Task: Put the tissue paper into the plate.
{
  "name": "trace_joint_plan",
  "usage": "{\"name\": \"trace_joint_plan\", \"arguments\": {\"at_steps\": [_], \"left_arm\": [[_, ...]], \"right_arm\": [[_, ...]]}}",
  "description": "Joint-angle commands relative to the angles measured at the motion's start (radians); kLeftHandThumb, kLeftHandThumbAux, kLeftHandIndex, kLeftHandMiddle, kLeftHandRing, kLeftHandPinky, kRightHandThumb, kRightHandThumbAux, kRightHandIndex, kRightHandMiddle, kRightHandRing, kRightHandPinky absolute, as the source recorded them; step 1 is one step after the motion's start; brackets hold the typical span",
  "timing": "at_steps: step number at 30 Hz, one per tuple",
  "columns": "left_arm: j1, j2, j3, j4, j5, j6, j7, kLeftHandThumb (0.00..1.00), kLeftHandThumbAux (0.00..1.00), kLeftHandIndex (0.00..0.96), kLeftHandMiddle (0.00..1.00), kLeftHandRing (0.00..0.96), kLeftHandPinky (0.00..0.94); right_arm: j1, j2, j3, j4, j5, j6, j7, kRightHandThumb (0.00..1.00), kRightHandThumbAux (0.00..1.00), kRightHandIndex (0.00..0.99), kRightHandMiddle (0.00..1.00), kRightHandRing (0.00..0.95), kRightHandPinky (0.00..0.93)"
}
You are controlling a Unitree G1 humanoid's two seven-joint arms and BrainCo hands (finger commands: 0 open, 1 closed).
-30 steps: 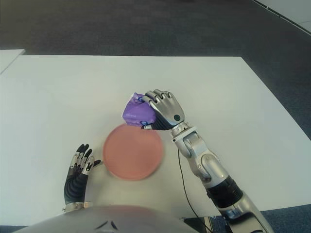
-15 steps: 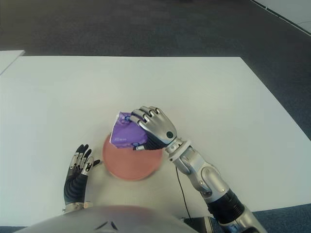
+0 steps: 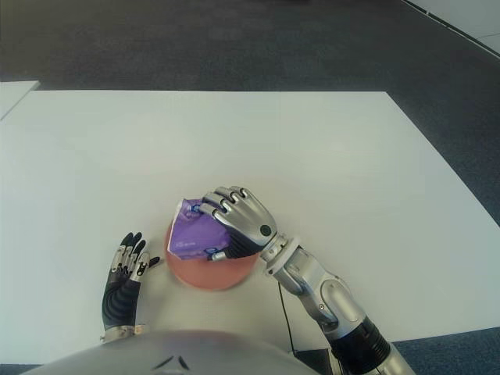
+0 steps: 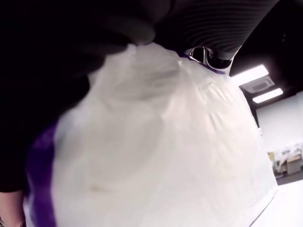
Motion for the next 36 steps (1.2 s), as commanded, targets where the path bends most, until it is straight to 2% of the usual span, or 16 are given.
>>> {"name": "trace_joint_plan", "arguments": {"at_steps": [1,15,26,36], "left_arm": [[-0.042,-0.077,-0.028,0.019,0.005,0.029,0.016,0.125,0.617,0.041,0.096,0.057,0.035],[-0.040,-0.072,-0.025,0.022,-0.014,0.022,0.004,0.141,0.610,0.046,0.097,0.056,0.033],[-0.048,-0.071,-0.023,0.027,-0.025,0.016,-0.001,0.155,0.606,0.054,0.098,0.055,0.030],[-0.052,-0.069,-0.021,0.040,-0.028,0.004,-0.002,0.154,0.602,0.056,0.100,0.056,0.032]], "right_arm": [[0.001,0.012,0.009,0.027,-0.023,-0.026,-0.014,0.859,0.673,0.407,0.547,0.840,0.834],[0.007,0.041,0.017,0.089,-0.038,-0.053,-0.069,0.860,0.672,0.408,0.549,0.840,0.833],[0.011,0.072,0.034,0.130,-0.067,-0.047,-0.123,0.859,0.673,0.408,0.545,0.841,0.828],[0.028,0.081,0.037,0.134,-0.048,-0.058,-0.125,0.855,0.674,0.402,0.537,0.825,0.807]]}}
